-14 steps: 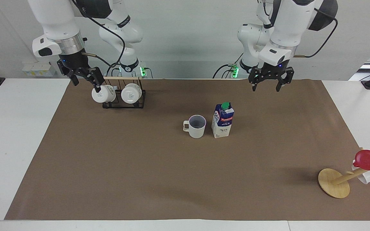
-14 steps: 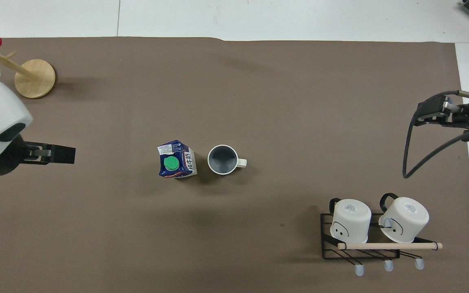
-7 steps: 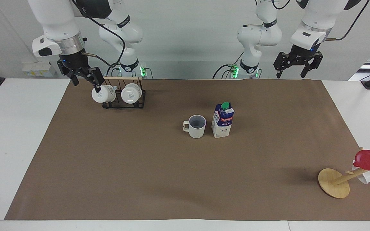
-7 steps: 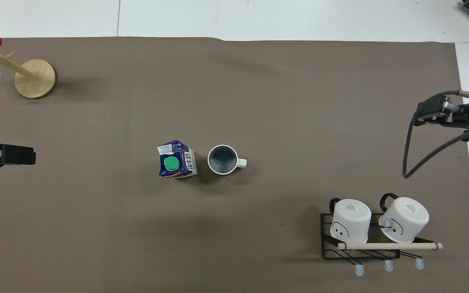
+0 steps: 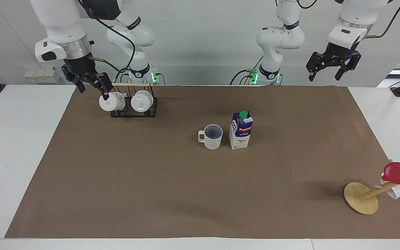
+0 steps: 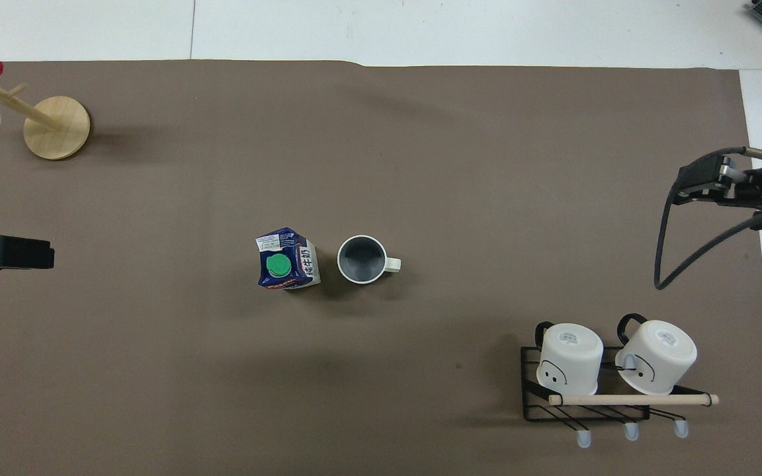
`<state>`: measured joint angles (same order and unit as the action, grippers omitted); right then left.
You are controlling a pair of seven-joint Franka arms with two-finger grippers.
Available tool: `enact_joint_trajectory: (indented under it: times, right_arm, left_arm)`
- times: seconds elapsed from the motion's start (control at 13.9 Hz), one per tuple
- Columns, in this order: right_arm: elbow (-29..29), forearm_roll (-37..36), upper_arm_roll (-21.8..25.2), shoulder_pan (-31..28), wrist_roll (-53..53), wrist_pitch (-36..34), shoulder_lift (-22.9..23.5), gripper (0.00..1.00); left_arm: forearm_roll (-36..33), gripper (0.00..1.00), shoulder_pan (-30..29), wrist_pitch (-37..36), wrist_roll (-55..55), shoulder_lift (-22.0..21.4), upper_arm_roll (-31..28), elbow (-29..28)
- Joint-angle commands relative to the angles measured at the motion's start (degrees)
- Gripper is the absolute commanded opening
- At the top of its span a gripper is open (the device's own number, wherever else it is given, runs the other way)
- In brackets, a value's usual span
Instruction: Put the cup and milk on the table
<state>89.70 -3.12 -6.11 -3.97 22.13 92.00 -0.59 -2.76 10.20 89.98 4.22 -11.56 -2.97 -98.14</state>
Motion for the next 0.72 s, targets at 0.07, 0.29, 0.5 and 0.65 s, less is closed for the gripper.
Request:
enact_joint_trajectory:
  times: [0.07,0.29,0.5,0.65]
  right_arm:
    - [-0.7,1.2,-0.1,-0.6,-1.0,-1.1,0.0,1.00]
    - [-0.7,1.1,-0.1,-0.6,-1.0,-1.1,0.0,1.00]
    - [-0.4,1.1,-0.1,-0.5,-1.4,-2.2,-0.3,1.00]
    - [-0.4,1.2,-0.1,-0.6,-1.6,-2.1,-0.3,1.00]
  left_arm:
    - [0.7,1.00,-0.8,-1.5,-0.6,0.4,0.5,1.5]
    - [0.7,1.00,-0.8,-1.8,-0.6,0.4,0.4,1.4]
    - [0.7,1.00,-0.8,-1.9,-1.1,0.3,0.4,1.4]
    - [2.0,1.00,-0.8,-3.6,-1.3,0.1,0.2,1.1]
